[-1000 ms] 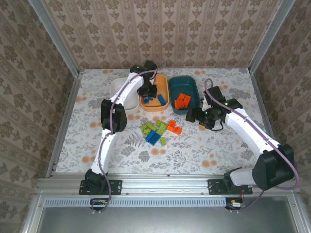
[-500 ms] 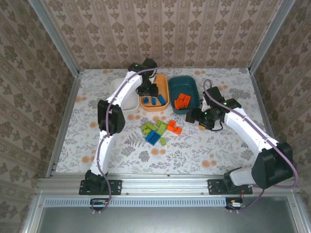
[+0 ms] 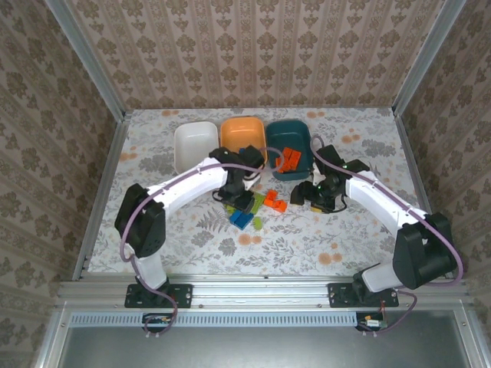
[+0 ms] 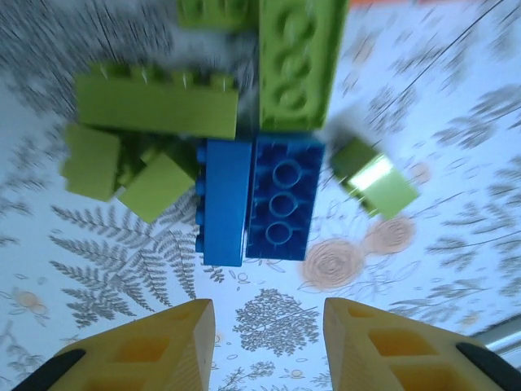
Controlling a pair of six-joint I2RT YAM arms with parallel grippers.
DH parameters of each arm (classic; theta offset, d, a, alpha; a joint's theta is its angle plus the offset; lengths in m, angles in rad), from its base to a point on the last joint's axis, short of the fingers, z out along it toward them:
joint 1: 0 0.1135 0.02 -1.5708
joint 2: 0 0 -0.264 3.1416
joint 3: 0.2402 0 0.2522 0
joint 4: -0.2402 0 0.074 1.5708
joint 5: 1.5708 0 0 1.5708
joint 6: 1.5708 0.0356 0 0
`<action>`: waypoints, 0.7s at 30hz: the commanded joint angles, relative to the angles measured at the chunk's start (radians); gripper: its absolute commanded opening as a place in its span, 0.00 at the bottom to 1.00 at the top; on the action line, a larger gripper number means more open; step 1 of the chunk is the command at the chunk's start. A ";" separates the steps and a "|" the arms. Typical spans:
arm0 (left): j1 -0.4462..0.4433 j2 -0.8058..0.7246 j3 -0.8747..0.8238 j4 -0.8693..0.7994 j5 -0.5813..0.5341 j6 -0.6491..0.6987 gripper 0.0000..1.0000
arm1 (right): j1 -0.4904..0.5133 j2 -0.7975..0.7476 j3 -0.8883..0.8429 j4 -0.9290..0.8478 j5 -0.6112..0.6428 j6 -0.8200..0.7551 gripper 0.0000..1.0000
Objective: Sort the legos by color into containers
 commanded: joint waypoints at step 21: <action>0.068 0.110 -0.085 0.129 -0.024 0.009 0.35 | 0.027 -0.034 -0.047 0.023 -0.010 0.012 0.69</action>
